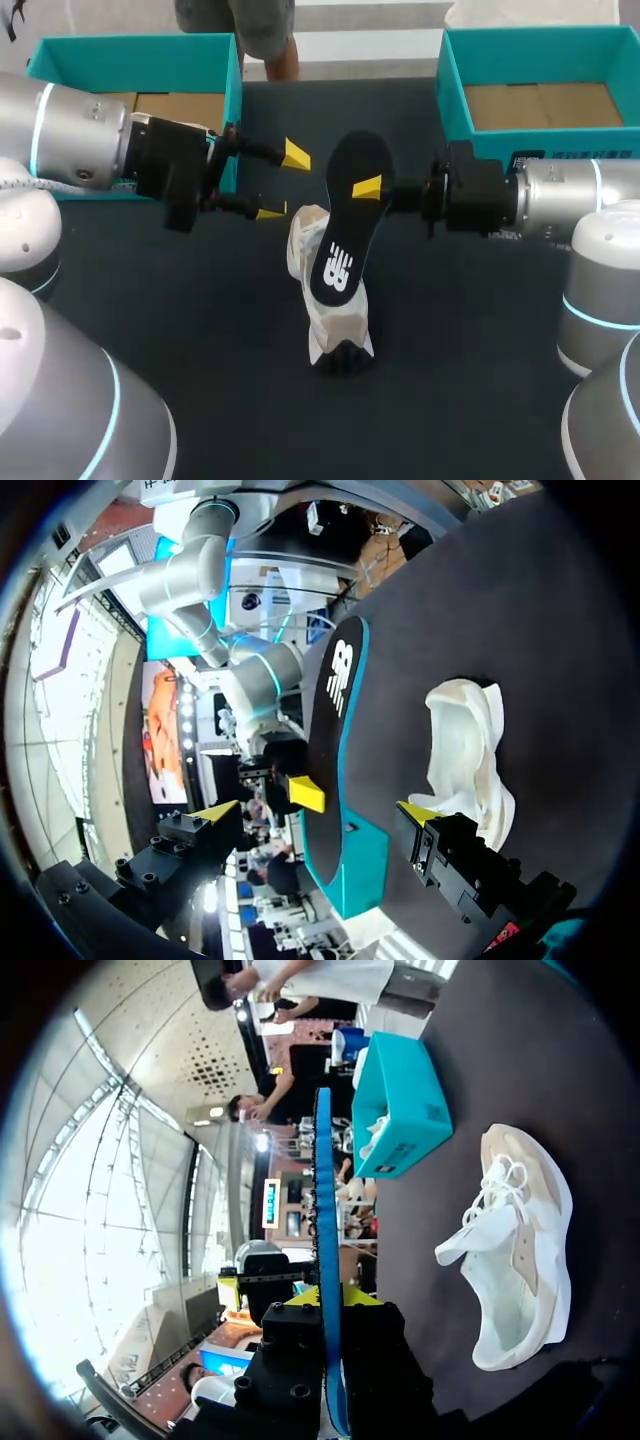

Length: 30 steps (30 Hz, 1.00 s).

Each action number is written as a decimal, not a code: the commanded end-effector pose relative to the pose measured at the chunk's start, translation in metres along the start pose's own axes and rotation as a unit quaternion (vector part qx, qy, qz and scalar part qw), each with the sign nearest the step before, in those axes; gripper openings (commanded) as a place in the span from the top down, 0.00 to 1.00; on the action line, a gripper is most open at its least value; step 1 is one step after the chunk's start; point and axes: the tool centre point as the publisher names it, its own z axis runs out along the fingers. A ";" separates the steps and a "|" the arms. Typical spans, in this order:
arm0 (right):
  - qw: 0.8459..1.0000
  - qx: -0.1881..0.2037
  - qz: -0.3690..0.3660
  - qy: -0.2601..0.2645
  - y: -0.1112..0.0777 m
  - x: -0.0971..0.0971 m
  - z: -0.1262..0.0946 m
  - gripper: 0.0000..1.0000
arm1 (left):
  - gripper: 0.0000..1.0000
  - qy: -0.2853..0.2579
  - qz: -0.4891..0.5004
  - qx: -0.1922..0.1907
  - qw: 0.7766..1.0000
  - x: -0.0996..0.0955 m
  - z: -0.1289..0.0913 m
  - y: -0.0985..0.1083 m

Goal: Take the shoe out of the shoebox, open the shoe tongue, remove and reinsert the insole, then place the shoe into the shoebox

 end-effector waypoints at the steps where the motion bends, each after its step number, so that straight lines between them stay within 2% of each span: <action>1: 1.000 -0.001 0.000 0.000 -0.003 -0.001 0.005 1.00 | 0.00 -0.002 0.005 0.001 1.000 0.000 0.013 0.007; 13: 1.000 0.007 0.000 -0.001 -0.006 0.006 0.016 1.00 | 0.00 -0.035 0.014 -0.010 0.999 0.020 0.023 0.014; 24: 1.000 0.020 0.003 0.002 -0.011 0.008 0.026 1.00 | 0.02 -0.080 0.013 -0.020 0.996 0.014 0.038 0.028; 30: 1.000 0.018 0.002 0.000 -0.013 0.012 0.026 1.00 | 0.46 -0.107 0.002 -0.029 0.994 0.014 0.044 0.032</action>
